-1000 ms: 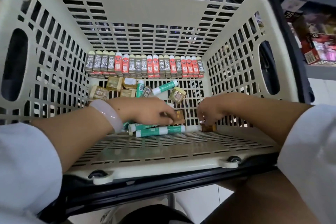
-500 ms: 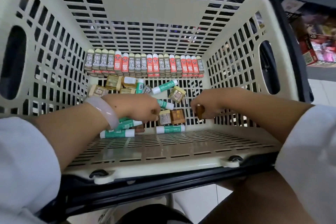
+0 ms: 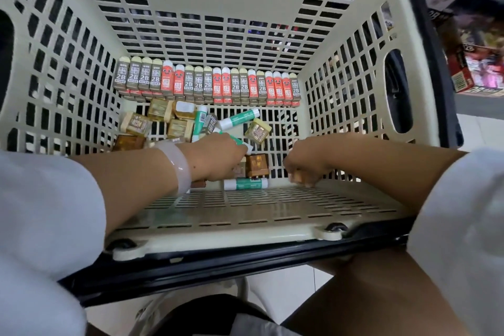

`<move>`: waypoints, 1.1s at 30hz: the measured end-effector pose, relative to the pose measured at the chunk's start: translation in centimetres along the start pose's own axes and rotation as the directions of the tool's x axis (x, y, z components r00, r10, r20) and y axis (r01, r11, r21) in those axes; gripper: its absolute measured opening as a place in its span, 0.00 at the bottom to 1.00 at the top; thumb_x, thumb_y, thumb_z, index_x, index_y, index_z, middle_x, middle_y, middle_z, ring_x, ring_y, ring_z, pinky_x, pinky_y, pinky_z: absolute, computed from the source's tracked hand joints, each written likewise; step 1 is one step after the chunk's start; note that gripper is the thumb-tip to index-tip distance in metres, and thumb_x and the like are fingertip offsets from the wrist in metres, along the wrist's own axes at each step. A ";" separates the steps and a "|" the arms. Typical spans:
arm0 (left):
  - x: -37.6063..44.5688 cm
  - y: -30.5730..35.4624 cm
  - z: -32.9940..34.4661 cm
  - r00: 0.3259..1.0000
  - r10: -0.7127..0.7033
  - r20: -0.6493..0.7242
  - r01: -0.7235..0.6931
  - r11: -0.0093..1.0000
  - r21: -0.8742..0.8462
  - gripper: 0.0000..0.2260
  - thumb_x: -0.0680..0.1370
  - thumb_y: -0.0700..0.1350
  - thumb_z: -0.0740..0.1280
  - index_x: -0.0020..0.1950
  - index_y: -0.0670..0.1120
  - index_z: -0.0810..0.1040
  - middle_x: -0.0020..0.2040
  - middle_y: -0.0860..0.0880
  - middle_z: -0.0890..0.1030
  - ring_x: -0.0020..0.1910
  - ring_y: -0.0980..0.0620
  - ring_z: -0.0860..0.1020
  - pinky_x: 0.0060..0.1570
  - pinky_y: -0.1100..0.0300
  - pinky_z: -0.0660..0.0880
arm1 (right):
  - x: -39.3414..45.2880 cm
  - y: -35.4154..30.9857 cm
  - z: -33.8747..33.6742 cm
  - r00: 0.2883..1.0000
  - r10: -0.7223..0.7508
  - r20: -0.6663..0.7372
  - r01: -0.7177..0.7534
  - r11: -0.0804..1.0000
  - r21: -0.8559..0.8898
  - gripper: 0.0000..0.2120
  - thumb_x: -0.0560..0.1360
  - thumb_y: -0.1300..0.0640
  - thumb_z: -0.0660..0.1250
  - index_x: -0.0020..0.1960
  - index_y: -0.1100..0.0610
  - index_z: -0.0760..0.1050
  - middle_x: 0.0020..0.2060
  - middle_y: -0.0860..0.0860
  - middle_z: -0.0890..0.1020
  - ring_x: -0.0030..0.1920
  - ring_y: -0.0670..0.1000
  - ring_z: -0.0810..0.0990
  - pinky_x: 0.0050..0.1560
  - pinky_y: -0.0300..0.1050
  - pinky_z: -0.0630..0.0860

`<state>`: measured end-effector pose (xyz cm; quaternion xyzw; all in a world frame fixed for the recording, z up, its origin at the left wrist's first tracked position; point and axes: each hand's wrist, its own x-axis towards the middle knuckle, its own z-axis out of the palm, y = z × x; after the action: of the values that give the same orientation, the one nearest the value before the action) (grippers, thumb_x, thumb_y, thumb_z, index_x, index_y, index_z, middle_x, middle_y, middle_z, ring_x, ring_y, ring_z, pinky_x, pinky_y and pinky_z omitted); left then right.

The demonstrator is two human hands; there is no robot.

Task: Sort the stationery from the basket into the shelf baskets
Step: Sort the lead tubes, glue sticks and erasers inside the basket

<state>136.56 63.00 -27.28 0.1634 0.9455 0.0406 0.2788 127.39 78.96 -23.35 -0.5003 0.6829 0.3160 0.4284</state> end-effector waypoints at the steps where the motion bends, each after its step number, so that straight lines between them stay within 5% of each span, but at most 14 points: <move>1: -0.1 -0.2 0.2 1.000 0.009 -0.029 -0.010 1.000 -0.025 0.10 0.77 0.43 0.61 0.57 0.43 0.68 0.42 0.44 0.77 0.39 0.46 0.73 0.34 0.56 0.68 | 0.1 0.2 0.0 1.000 -0.020 0.024 0.019 0.999 0.031 0.19 0.74 0.58 0.66 0.65 0.57 0.71 0.60 0.54 0.75 0.60 0.54 0.73 0.51 0.43 0.67; 6: 0.0 -0.2 0.2 0.994 -0.024 -0.105 0.001 0.977 -0.215 0.14 0.75 0.45 0.67 0.55 0.46 0.65 0.44 0.46 0.76 0.43 0.47 0.74 0.37 0.58 0.63 | 0.6 1.5 -0.1 0.999 0.050 0.014 -0.052 0.983 0.177 0.18 0.77 0.61 0.60 0.66 0.55 0.70 0.64 0.53 0.73 0.62 0.54 0.71 0.56 0.44 0.67; 10: 0.4 -0.2 -0.9 0.988 -0.127 -0.092 0.065 0.866 -0.495 0.13 0.72 0.44 0.70 0.50 0.45 0.68 0.43 0.48 0.73 0.41 0.50 0.72 0.34 0.58 0.65 | 1.4 1.1 -1.1 0.935 0.093 -0.343 0.054 0.917 0.395 0.12 0.75 0.57 0.64 0.59 0.57 0.71 0.49 0.52 0.77 0.47 0.50 0.73 0.47 0.41 0.68; 14: 0.3 -0.8 -1.5 0.974 -0.212 -0.080 0.114 0.765 -0.633 0.10 0.73 0.43 0.70 0.52 0.42 0.77 0.48 0.46 0.78 0.34 0.55 0.72 0.32 0.62 0.68 | 2.3 -0.4 -0.4 0.933 0.043 -0.358 0.080 0.943 0.323 0.22 0.72 0.50 0.69 0.61 0.58 0.68 0.49 0.54 0.76 0.48 0.52 0.74 0.49 0.44 0.71; 17: 0.2 -1.5 -2.2 0.954 -0.291 -0.076 0.154 0.689 -0.709 0.11 0.72 0.46 0.72 0.48 0.44 0.73 0.42 0.50 0.74 0.38 0.53 0.72 0.32 0.62 0.67 | 2.8 -1.7 0.7 0.926 0.020 -0.377 0.054 0.981 0.184 0.30 0.71 0.49 0.70 0.66 0.59 0.63 0.58 0.56 0.75 0.55 0.56 0.75 0.51 0.47 0.73; 21: 0.1 -2.3 -2.7 0.944 -0.323 -0.068 0.169 0.650 -0.741 0.12 0.73 0.45 0.69 0.49 0.45 0.68 0.42 0.49 0.72 0.38 0.51 0.70 0.32 0.60 0.65 | 2.7 -1.6 0.2 0.906 0.014 -0.422 0.088 0.971 0.222 0.26 0.71 0.52 0.71 0.63 0.60 0.66 0.56 0.55 0.74 0.54 0.54 0.76 0.49 0.43 0.73; 26: 0.0 -2.4 -2.6 0.949 -0.309 -0.057 0.176 0.672 -0.719 0.12 0.74 0.46 0.68 0.50 0.46 0.66 0.39 0.51 0.70 0.35 0.55 0.68 0.29 0.61 0.62 | 2.0 -0.7 -1.6 0.936 0.061 -0.346 0.086 0.915 0.395 0.21 0.72 0.55 0.69 0.62 0.58 0.69 0.40 0.48 0.74 0.42 0.48 0.73 0.47 0.40 0.72; 30: 0.0 -2.6 -2.7 0.952 -0.301 -0.063 0.171 0.690 -0.703 0.12 0.75 0.47 0.68 0.50 0.46 0.66 0.39 0.53 0.69 0.35 0.56 0.67 0.29 0.61 0.61 | 0.3 2.4 -1.8 0.988 0.139 -0.059 -0.118 0.954 0.277 0.20 0.74 0.48 0.66 0.61 0.57 0.71 0.54 0.52 0.78 0.51 0.51 0.75 0.51 0.43 0.71; 33: -0.1 -2.6 -2.7 0.955 -0.290 -0.066 0.164 0.699 -0.696 0.12 0.75 0.47 0.67 0.50 0.47 0.66 0.39 0.53 0.69 0.35 0.56 0.67 0.29 0.61 0.61 | 0.4 2.2 -1.6 0.987 0.123 0.101 -0.137 0.980 0.147 0.18 0.77 0.49 0.62 0.62 0.56 0.75 0.59 0.51 0.78 0.59 0.52 0.75 0.61 0.48 0.72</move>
<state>134.40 60.55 -25.43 -0.0731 0.8967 0.3646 0.2400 124.81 78.10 -23.07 -0.4051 0.7161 0.3125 0.4747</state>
